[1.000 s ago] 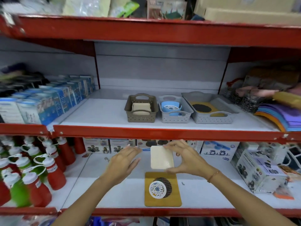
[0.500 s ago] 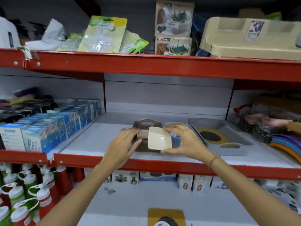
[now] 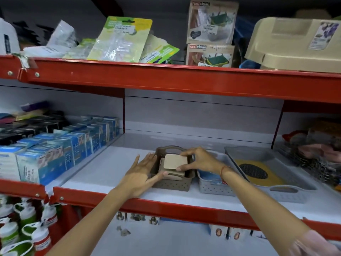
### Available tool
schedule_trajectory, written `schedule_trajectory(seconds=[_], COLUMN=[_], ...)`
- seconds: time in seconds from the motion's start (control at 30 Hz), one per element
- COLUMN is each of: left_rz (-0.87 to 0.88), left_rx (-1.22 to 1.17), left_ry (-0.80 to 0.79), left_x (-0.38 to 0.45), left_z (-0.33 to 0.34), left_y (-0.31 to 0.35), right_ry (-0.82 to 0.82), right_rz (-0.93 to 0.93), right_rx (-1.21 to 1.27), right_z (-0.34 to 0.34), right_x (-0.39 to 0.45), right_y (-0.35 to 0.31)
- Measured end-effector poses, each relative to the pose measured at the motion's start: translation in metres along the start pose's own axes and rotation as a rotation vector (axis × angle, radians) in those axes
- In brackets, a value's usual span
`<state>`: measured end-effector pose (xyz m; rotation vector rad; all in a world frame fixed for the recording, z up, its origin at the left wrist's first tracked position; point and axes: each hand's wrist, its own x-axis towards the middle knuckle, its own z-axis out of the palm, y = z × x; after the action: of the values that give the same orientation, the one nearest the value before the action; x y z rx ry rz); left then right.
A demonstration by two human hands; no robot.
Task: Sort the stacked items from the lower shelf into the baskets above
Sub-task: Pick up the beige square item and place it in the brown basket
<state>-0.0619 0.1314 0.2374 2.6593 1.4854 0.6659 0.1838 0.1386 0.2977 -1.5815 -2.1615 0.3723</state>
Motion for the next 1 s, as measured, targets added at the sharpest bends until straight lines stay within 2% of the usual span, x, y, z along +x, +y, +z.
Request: schedule_trajectory(seconds=[0.27, 0.6, 0.67, 0.77, 0.9, 1.0], left_rz=[-0.014, -0.033, -0.027, -0.007, 0.106, 0.217], left_rx=[-0.091, -0.102, -0.093, -0.065, -0.004, -0.034], left_ry=[0.010, 0.014, 0.016, 0.054, 0.331, 0.477], left_x=[-0.002, -0.002, -0.003, -0.005, -0.013, -0.031], left_z=[-0.001, -0.001, -0.004, -0.008, -0.015, -0.011], left_y=[0.003, 0.003, 0.006, 0.008, 0.018, 0.039], right_ry=[-0.150, -0.252, -0.125, 0.181, 0.455, 0.567], right_rz=[-0.037, -0.011, -0.041, -0.132, -0.259, -0.337], right_rx=[-0.011, -0.345, -0.329, -0.163, -0.018, 0.052], right_z=[0.008, 0.005, 0.007, 0.013, 0.018, 0.027], right_x=[0.012, 0.008, 0.000, -0.019, -0.056, -0.092], right_y=[-0.003, -0.008, -0.011, -0.023, -0.039, -0.044])
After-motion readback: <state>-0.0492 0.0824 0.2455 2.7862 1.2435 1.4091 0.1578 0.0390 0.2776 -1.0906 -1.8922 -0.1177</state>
